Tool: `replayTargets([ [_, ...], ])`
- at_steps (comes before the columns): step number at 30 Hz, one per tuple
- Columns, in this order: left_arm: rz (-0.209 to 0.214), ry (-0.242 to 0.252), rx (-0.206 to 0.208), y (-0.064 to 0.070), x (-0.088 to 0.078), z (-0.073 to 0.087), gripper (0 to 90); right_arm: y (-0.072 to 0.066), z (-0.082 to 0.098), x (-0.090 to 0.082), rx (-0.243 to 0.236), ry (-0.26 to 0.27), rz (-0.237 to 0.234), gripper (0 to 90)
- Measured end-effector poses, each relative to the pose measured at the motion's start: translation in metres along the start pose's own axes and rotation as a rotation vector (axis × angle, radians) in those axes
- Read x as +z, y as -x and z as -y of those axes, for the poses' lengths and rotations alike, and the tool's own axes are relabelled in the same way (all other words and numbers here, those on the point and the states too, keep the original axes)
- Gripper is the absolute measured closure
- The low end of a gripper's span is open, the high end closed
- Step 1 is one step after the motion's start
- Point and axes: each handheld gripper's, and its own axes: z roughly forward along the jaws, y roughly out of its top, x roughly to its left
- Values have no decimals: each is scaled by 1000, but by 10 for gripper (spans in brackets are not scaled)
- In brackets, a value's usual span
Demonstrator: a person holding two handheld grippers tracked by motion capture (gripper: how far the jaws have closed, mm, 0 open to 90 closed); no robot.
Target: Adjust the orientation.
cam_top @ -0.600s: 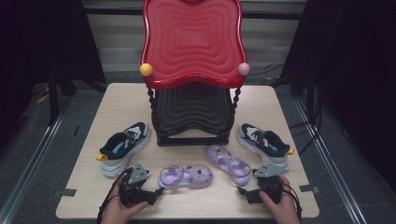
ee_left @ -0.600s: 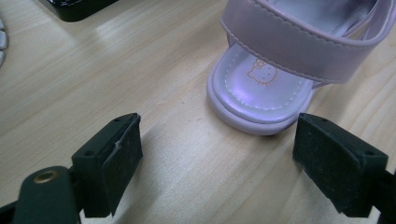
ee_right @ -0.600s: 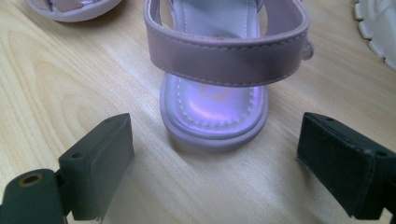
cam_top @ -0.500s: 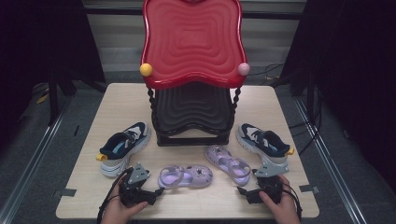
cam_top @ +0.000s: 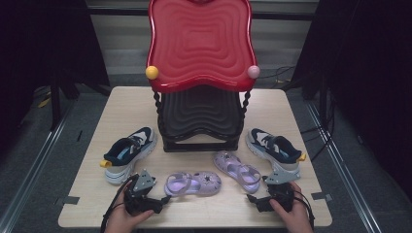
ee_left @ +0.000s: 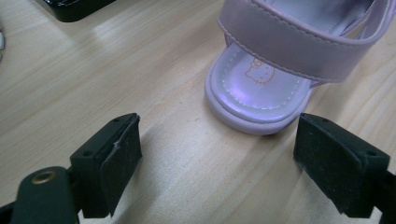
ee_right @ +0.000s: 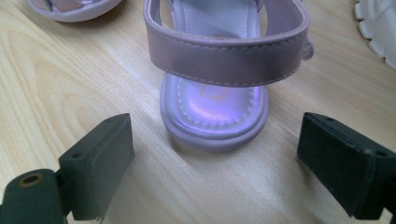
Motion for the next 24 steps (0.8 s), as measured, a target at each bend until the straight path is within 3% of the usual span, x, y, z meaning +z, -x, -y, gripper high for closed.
replayTargets([
  [16,23,1,11,2,1,0,132,0,0,0,0,-1,-2,102],
  [24,42,-15,20,2,-1,-3,188,0,0,0,-2,-1,-5,102],
])
